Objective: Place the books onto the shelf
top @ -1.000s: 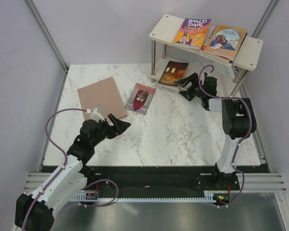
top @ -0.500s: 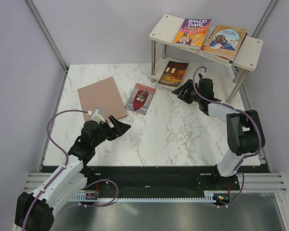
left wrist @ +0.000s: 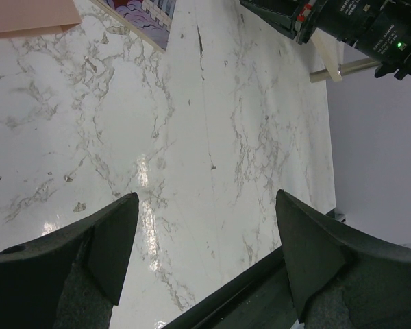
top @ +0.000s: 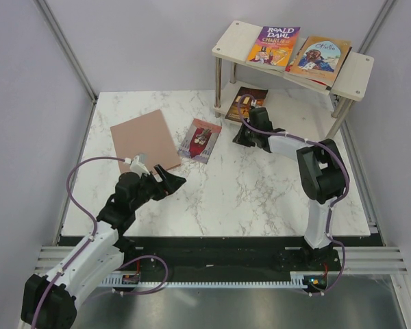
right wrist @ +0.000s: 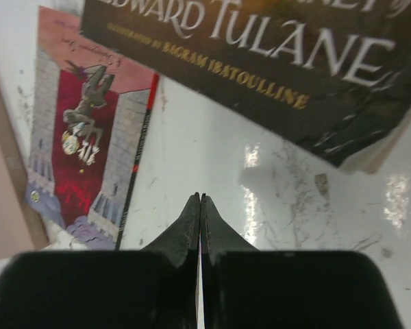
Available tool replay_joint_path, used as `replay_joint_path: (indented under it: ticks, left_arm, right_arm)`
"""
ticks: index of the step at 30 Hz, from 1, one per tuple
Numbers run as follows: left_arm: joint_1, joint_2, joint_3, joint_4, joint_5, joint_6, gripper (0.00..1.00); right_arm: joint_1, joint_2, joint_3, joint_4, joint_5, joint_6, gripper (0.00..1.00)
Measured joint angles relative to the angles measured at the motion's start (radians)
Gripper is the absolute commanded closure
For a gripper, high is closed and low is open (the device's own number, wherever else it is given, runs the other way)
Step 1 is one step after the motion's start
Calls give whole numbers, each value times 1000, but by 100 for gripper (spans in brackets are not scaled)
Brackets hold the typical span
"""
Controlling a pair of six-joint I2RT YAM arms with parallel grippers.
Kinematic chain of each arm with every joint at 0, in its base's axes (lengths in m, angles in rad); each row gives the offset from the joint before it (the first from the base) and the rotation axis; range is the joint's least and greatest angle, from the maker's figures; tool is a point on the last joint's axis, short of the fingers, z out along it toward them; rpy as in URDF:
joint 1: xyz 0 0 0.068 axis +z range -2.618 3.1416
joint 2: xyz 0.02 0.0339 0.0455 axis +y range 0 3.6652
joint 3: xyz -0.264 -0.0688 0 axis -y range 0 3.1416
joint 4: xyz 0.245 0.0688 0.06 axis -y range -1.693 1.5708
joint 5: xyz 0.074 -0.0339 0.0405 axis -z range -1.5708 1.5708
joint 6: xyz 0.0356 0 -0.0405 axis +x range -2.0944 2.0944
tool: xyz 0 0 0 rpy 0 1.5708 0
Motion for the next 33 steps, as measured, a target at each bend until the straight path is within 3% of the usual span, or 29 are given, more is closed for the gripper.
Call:
replay_joint_path:
  ticks: [12, 28, 31, 33]
  left_arm:
    - [0, 1, 0, 0, 0, 0, 13]
    - [0, 0, 0, -11, -5, 14, 12]
    - [0, 2, 0, -12, -9, 20, 5]
    - [0, 21, 10, -27, -22, 32, 0]
  right_arm:
    - [-7, 89, 185, -89, 129, -41, 100]
    - [-10, 201, 336, -169, 178, -69, 98]
    - [-10, 200, 340, -172, 169, -77, 92]
    - [-9, 199, 332, -170, 149, -80, 73]
